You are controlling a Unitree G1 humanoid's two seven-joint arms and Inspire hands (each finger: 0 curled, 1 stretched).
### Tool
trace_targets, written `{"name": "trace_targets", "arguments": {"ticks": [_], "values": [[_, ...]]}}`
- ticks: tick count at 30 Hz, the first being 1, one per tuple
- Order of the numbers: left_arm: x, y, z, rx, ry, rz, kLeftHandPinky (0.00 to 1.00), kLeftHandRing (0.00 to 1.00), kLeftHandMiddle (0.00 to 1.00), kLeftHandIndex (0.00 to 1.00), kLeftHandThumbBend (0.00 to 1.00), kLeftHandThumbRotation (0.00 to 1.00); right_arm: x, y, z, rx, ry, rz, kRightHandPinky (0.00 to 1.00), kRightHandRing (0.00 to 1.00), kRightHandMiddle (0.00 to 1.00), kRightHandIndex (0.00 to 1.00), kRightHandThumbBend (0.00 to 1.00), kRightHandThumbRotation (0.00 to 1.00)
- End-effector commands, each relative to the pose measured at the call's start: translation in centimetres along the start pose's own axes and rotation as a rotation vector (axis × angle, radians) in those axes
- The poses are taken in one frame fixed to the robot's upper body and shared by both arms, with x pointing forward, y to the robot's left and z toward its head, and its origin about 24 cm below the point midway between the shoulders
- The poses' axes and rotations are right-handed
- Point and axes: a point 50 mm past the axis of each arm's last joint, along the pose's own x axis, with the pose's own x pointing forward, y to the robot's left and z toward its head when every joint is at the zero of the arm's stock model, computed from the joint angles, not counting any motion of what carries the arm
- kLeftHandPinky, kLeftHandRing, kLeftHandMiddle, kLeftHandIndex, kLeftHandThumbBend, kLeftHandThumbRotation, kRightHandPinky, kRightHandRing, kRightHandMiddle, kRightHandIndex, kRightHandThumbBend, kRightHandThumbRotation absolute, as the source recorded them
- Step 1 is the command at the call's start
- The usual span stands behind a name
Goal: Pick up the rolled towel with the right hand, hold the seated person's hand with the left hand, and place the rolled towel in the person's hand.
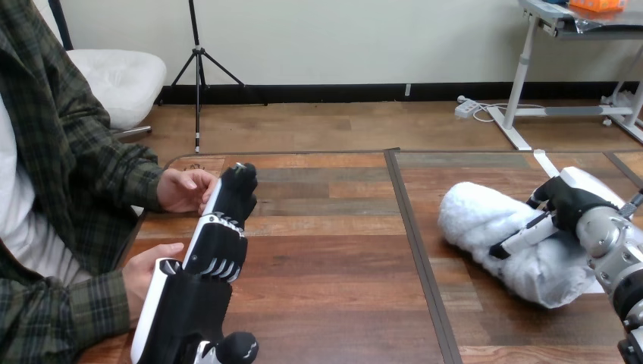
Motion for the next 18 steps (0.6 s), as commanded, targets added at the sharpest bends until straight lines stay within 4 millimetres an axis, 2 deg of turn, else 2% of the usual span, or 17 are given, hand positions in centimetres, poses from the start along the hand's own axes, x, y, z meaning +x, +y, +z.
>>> {"name": "trace_targets", "arguments": {"ticks": [1, 11, 18], "values": [[1.0, -0.1, 0.5, 0.016, -0.064, -0.003, 1.0, 0.99, 0.98, 0.97, 1.0, 0.76, 0.1, 0.9, 1.9, -0.013, -0.054, 0.046, 0.18, 0.23, 0.32, 0.39, 0.89, 0.0], [1.1, -0.2, 0.3, 0.001, -0.057, -0.014, 1.0, 0.99, 0.99, 0.97, 1.0, 0.76, 0.0, 0.8, 3.2, 0.022, -0.141, 0.091, 0.16, 0.21, 0.29, 0.34, 0.89, 0.0], [1.2, -0.4, 0.3, 0.01, -0.06, -0.005, 0.99, 0.99, 0.98, 0.96, 1.0, 0.79, 0.0, 0.6, 3.7, 0.054, -0.188, 0.103, 0.13, 0.18, 0.26, 0.3, 0.88, 0.0]]}}
